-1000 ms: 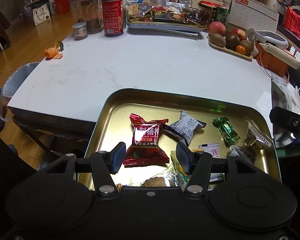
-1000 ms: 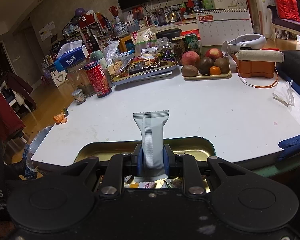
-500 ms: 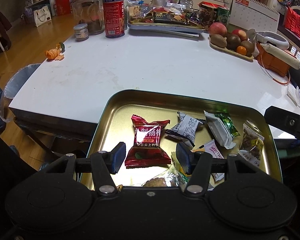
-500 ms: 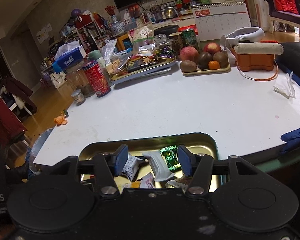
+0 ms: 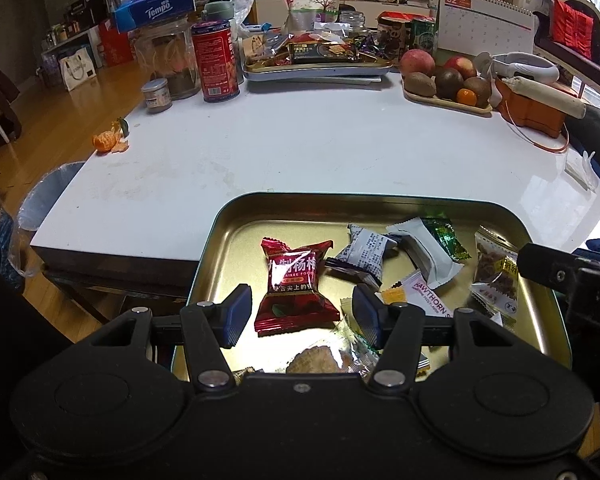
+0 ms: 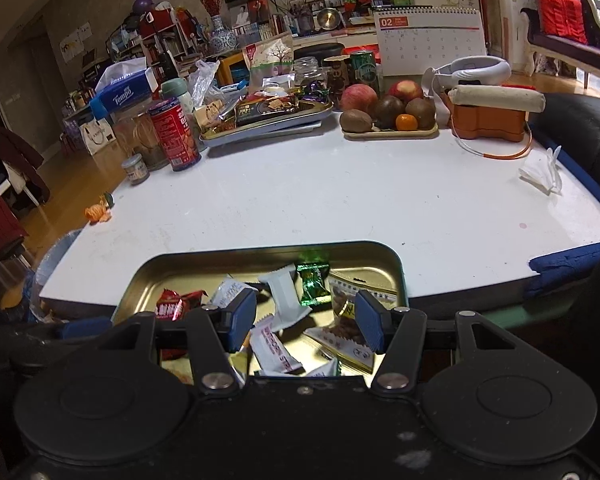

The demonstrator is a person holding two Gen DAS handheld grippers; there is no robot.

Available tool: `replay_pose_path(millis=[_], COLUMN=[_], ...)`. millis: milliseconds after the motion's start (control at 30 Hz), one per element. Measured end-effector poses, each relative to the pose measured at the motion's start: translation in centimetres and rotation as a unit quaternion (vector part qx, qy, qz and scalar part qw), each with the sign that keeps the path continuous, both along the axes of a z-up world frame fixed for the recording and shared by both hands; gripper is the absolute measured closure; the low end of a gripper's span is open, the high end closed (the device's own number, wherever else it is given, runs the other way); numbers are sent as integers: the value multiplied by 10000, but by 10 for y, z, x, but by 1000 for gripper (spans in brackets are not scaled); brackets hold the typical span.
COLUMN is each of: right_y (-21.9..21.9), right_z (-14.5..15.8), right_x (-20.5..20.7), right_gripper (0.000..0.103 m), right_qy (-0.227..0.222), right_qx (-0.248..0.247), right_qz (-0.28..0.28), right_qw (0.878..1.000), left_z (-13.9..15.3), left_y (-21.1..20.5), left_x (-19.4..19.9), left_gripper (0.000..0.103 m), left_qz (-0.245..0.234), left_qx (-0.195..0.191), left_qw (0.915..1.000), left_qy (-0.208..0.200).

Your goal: Organize snacks

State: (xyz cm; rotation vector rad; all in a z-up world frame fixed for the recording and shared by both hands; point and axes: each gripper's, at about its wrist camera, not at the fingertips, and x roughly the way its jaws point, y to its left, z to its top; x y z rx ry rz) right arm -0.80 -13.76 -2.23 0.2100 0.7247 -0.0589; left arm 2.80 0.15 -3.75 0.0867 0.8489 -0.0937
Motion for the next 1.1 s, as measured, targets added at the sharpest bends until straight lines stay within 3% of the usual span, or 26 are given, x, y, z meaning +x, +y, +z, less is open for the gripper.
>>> replay_pose_path(millis=[467, 1100], right_y=[-10, -9], right_z=[-13, -14], right_x=[-31, -34], right_gripper=[45, 45], right_qy=[585, 571], right_qx=[171, 114], right_qz=[-438, -483], right_qw=[9972, 9971], left_z=[2, 4], left_y=[-6, -7], left_x=[-22, -32], left_gripper=[42, 42], left_qz=[-171, -194], left_qx=[51, 68], left_qw=[9998, 9995], left_qy=[-81, -243])
